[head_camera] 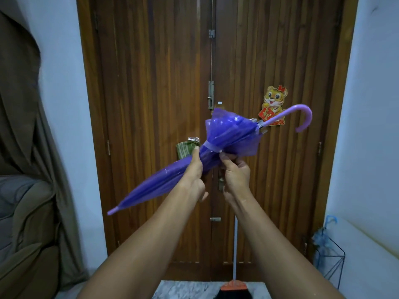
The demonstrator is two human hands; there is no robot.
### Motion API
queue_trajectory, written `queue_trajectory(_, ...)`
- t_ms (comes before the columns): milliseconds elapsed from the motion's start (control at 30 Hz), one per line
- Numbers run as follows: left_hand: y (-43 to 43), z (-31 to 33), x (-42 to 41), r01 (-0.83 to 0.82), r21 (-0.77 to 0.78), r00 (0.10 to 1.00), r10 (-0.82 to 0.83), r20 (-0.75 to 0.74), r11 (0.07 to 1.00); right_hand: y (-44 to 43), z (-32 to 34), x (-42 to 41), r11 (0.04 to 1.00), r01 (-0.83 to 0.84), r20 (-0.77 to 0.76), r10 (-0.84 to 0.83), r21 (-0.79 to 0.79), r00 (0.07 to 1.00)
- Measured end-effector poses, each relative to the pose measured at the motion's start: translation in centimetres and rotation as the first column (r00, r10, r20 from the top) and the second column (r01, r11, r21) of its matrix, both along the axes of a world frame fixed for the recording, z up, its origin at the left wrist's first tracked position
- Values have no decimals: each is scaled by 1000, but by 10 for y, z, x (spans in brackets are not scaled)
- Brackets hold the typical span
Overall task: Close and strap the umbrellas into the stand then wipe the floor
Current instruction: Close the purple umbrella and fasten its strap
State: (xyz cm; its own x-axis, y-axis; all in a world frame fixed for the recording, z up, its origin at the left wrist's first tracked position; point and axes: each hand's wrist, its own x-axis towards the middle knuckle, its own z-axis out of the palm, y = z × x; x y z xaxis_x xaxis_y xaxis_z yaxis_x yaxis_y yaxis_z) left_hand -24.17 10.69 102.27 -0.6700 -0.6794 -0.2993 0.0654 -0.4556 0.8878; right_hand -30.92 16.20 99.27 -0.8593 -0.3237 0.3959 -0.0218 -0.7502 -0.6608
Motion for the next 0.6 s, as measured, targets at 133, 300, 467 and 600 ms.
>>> queue_trajectory(133, -9, -8, 7, 149, 14, 986, -150, 77, 989, 6, 4, -8, 996, 65, -37, -63, 55, 997)
queue_trajectory(300, -23, -14, 19, 396, -69, 915, -386, 118, 916, 5, 9, -18, 980, 168, -70, -161, 105, 984)
queue_trajectory(467, -29, -21, 34, -49, -748, 994, 106, 29, 661, 6, 10, -36, 928, 298, -23, -301, 224, 953)
queue_trajectory(600, -23, -38, 29, 91, -904, 995, -72, 67, 418, -6, -2, -31, 868, 293, -69, -290, 401, 955)
